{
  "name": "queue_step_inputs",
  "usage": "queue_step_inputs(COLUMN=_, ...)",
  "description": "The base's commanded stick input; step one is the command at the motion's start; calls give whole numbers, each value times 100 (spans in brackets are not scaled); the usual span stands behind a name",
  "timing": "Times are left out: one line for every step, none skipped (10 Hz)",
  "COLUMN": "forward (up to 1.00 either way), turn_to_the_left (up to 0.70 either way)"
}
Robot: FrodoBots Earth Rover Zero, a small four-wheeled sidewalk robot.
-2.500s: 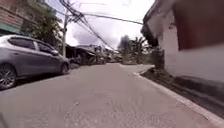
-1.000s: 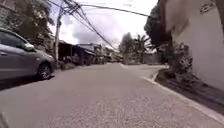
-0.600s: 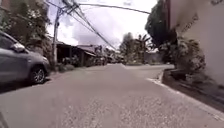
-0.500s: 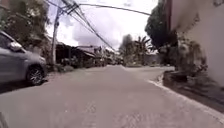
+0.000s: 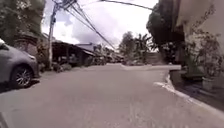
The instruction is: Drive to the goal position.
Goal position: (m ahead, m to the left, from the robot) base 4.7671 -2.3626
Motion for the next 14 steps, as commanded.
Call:
queue_step_inputs(forward=100, turn_to_the_left=0)
queue_step_inputs(forward=100, turn_to_the_left=0)
queue_step_inputs(forward=100, turn_to_the_left=0)
queue_step_inputs(forward=100, turn_to_the_left=0)
queue_step_inputs(forward=100, turn_to_the_left=0)
queue_step_inputs(forward=100, turn_to_the_left=0)
queue_step_inputs(forward=100, turn_to_the_left=0)
queue_step_inputs(forward=100, turn_to_the_left=0)
queue_step_inputs(forward=100, turn_to_the_left=0)
queue_step_inputs(forward=100, turn_to_the_left=0)
queue_step_inputs(forward=100, turn_to_the_left=0)
queue_step_inputs(forward=100, turn_to_the_left=0)
queue_step_inputs(forward=100, turn_to_the_left=0)
queue_step_inputs(forward=100, turn_to_the_left=0)
